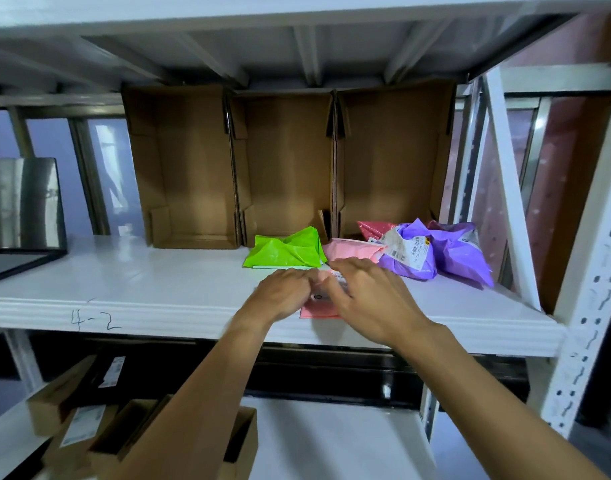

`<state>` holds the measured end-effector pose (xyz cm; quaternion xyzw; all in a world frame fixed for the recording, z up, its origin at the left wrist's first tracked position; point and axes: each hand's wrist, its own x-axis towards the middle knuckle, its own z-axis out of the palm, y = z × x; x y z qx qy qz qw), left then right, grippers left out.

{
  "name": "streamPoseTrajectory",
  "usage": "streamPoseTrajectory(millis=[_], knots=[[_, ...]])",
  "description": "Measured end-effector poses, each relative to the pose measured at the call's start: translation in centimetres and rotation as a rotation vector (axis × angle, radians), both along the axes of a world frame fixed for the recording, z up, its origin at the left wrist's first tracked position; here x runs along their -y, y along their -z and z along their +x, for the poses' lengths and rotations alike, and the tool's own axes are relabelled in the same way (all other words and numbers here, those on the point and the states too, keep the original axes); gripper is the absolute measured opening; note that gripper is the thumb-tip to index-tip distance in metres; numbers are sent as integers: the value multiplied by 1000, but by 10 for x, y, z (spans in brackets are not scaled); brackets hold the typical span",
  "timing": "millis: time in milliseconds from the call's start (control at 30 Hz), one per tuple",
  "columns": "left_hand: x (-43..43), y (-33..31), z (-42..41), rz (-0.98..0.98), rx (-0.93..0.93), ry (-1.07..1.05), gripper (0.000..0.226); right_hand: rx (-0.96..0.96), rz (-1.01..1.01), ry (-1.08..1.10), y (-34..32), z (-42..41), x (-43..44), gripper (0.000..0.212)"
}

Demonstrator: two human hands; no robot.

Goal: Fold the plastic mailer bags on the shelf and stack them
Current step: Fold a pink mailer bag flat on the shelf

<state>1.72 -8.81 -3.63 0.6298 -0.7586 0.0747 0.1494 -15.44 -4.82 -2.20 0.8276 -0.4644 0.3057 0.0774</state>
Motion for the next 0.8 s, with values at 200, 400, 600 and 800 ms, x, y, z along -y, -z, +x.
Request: streamPoseTrajectory(millis=[200,400,600,800], knots=[[3,1,2,28,11,-75,30,-199,90,153,3,16,1,39],[1,-1,2,66,-64,-84,27,-313,-54,146,25,18,6,37],[-2,-3,3,100,-160,-92,29,-294,-106,150,29,4,5,39],[-5,-3,3,114,-228,-73,30,-298,-64,194,31,-21,10,41]])
